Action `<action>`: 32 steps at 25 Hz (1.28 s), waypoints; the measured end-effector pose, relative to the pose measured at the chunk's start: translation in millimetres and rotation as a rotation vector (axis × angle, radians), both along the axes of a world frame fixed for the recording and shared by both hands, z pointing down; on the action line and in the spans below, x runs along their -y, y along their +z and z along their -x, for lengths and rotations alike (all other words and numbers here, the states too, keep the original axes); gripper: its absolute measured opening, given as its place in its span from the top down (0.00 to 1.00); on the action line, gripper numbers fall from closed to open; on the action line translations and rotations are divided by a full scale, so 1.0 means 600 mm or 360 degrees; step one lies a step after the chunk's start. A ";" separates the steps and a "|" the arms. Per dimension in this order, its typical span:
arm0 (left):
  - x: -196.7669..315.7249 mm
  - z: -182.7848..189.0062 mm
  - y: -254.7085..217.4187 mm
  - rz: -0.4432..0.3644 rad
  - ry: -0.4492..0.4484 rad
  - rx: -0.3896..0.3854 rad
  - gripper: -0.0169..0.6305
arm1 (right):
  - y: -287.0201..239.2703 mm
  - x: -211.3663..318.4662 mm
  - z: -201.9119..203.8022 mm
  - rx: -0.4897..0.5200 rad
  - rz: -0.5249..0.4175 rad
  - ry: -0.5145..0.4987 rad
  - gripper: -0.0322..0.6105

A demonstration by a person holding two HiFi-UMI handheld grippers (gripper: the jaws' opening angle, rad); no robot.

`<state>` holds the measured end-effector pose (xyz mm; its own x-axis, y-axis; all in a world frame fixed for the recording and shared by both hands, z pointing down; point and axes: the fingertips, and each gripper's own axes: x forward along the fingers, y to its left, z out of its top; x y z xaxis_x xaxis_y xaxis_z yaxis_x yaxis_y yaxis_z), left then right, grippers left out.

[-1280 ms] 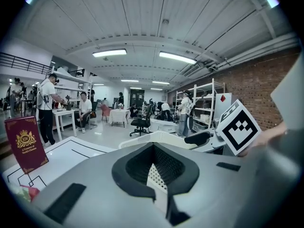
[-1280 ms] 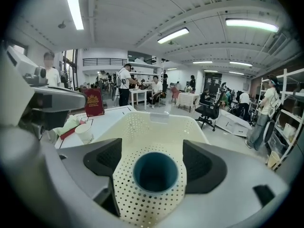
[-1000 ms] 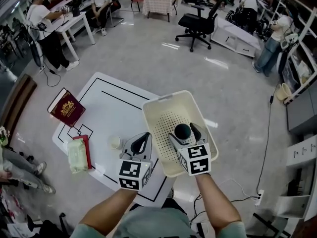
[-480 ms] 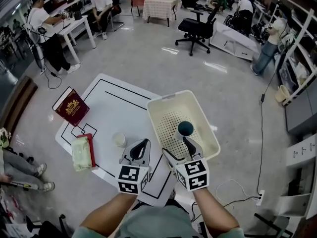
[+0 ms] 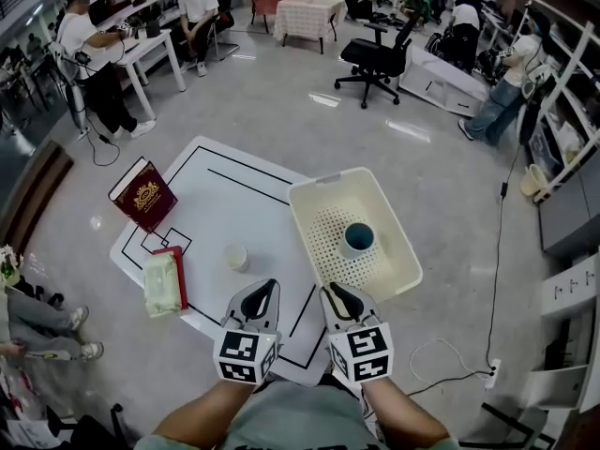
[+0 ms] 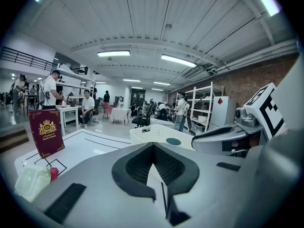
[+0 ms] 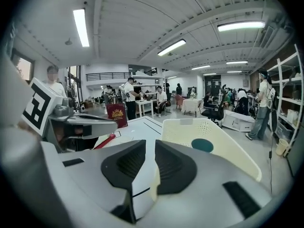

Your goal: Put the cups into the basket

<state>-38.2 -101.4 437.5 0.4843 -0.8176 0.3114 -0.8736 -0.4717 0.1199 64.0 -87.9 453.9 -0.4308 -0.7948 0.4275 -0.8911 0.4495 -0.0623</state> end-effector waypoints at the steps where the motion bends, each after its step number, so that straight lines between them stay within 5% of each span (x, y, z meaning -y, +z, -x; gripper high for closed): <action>1: -0.008 0.004 0.001 0.0001 0.0006 0.0007 0.97 | -0.001 -0.008 0.005 -0.0003 -0.0005 0.0000 0.85; 16: -0.121 0.048 0.026 0.0072 0.0000 -0.0018 0.97 | 0.017 -0.120 0.073 -0.0001 -0.0003 -0.0060 0.91; 32: -0.124 0.065 0.032 0.0064 -0.0049 0.0007 0.97 | 0.036 -0.118 0.096 -0.0009 0.0029 -0.0115 0.91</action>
